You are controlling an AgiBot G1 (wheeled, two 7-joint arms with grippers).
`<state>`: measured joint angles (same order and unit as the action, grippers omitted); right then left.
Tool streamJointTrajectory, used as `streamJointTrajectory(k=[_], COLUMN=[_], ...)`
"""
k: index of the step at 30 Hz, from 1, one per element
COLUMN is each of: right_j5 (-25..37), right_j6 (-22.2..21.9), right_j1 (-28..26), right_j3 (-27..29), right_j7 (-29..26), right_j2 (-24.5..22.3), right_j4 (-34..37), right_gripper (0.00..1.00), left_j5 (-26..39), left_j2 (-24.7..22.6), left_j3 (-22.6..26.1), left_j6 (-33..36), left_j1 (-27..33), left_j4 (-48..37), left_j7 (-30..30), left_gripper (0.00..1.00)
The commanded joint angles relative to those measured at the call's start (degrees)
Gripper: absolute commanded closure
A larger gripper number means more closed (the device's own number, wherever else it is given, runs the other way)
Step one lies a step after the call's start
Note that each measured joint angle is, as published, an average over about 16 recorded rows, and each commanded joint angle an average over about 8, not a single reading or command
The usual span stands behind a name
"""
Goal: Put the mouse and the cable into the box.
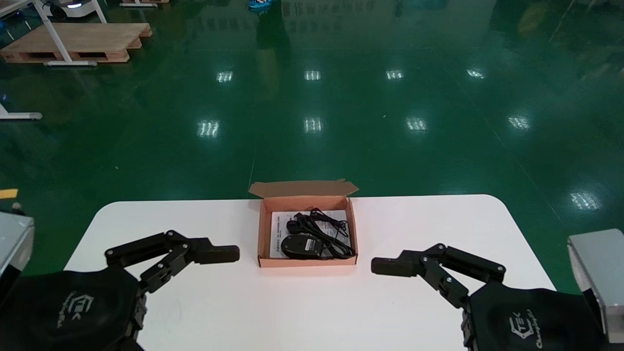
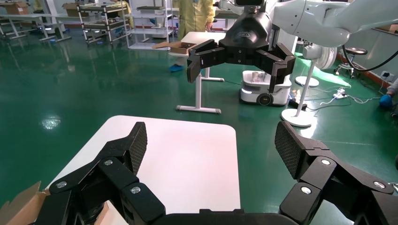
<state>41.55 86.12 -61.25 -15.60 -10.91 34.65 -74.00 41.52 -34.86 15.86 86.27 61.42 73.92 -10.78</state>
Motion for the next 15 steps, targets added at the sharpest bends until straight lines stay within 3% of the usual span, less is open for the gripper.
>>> streamJointTrajectory(k=[1,15], right_j5=[0.07,0.23], right_j6=[-0.09,-0.37], right_j1=[-0.06,-0.24], right_j3=[-0.09,-0.34], right_j7=[0.03,0.13], right_j2=[0.08,0.29], right_j4=[0.09,0.35], right_gripper=[0.0,0.0], left_j5=[0.06,0.24], left_j2=[-0.03,-0.1], left_j3=[0.03,0.1], left_j6=[-0.13,-0.44], left_j1=[0.03,0.08], left_j4=[-0.07,-0.28], left_j7=[0.01,0.04], left_gripper=[0.0,0.0])
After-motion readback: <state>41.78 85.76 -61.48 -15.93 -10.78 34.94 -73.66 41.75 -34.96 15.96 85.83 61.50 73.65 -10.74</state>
